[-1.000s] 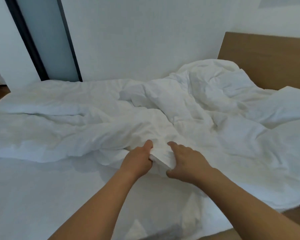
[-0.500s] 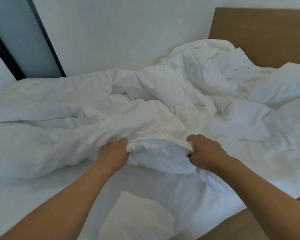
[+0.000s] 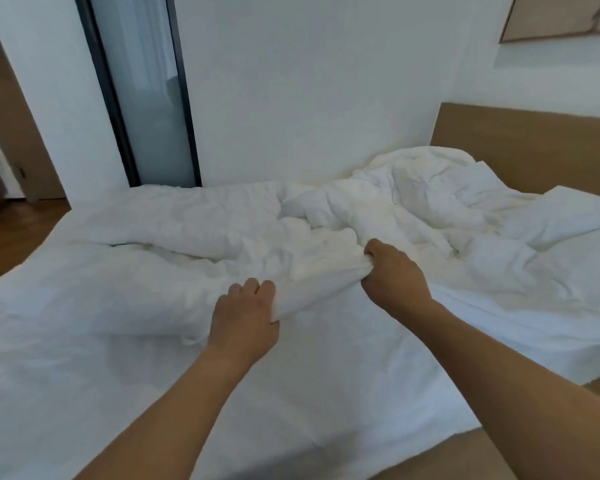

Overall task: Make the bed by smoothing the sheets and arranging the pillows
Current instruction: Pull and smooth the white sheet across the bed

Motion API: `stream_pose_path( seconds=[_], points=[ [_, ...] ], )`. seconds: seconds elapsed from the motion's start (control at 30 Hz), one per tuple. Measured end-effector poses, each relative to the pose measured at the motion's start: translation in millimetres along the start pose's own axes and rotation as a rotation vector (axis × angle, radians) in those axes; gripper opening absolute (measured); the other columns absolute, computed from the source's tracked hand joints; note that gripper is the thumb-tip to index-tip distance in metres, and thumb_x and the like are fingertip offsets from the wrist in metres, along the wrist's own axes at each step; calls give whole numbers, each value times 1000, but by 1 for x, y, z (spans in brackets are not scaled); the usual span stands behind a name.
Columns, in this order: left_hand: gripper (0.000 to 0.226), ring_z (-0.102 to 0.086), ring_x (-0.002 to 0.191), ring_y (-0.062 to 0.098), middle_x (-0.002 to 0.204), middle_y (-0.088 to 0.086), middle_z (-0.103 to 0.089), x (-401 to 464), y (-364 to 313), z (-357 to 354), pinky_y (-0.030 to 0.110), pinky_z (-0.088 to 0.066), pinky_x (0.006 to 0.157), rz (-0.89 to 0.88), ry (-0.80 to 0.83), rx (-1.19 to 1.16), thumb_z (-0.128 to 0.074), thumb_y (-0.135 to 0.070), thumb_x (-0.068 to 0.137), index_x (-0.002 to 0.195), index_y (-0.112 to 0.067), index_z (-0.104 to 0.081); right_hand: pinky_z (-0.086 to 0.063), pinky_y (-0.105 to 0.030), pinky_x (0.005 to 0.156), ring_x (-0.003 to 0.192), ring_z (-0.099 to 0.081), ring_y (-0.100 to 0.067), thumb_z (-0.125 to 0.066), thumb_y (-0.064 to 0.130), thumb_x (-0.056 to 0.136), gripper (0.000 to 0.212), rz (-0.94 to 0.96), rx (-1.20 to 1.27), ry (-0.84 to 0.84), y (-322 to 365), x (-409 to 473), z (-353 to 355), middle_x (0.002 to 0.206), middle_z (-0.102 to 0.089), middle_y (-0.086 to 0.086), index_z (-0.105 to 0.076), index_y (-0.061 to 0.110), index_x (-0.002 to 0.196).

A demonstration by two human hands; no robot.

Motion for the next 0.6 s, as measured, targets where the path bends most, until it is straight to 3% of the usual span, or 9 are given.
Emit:
stream_pose_path(
  seconds=[0.07,0.13,0.2,0.27,0.33,0.4,0.5,0.57,0.6],
  points=[
    [27,-55,81,34,92,7,-56,0,23,-21,36,-41,62,144,-27,-127,-62,-22,74,100,-18,-55,-36,-31,60,70,-51,-23,-49,10,78,14,-64,-37,-3,-11,-5,1,79,-54,0,-44,20,85],
    [22,-59,82,36,88,8,-61,8,32,-28,38,-45,62,245,8,-404,-55,-16,82,102,-20,-48,-43,-33,63,74,-54,-25,-53,14,80,15,-139,-152,112,-28,-11,2,89,-58,-5,-43,19,90],
    [16,-59,75,36,78,7,-60,24,28,-25,41,-49,61,209,24,-501,-51,-18,88,101,-19,-41,-47,-37,78,89,-54,-26,-60,21,79,34,-153,-248,281,-30,-18,4,110,-53,-6,-41,19,107],
    [16,-57,73,35,74,4,-58,43,15,-9,40,-47,60,131,-45,-499,-51,-20,88,100,-19,-40,-42,-36,94,111,-48,-25,-68,28,74,69,-35,-178,420,-8,-19,-3,132,-40,-1,-31,26,132],
    [19,-55,69,30,70,0,-55,56,1,12,36,-41,56,-4,-75,-497,-52,-19,82,98,-23,-41,-43,-37,97,115,-49,-21,-70,34,72,80,68,-59,477,24,-12,-22,135,-42,4,-27,32,139],
    [23,-56,70,25,70,-4,-55,63,-5,22,33,-38,56,-100,-20,-477,-55,-23,80,99,-26,-43,-49,-37,87,103,-58,-22,-63,29,77,53,69,-6,415,44,3,-42,118,-59,1,-45,24,127],
    [36,-61,89,24,95,-3,-64,62,12,0,33,-46,69,-41,226,-377,-60,-46,81,109,-26,-50,-46,-31,70,84,-60,-24,-53,17,74,14,-34,73,193,42,21,-48,85,-63,2,-59,19,87],
    [31,-62,100,26,107,-1,-66,42,45,-31,34,-49,79,8,286,-188,-57,-41,82,110,-27,-56,-41,-29,64,76,-58,-21,-52,12,72,13,-80,73,134,34,24,-45,76,-59,6,-58,22,79],
    [28,-63,99,27,106,0,-66,30,64,-41,35,-51,79,22,231,-101,-58,-35,81,107,-26,-59,-41,-29,63,74,-57,-20,-51,13,70,14,-87,79,105,30,24,-43,75,-59,7,-58,23,78]
  ],
)
Point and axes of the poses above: each hand's wrist, its own x-axis towards the middle knuckle, its own z-axis out of the back of the hand, y = z × x, the point moved 1 cm from there along x, towards the middle knuckle
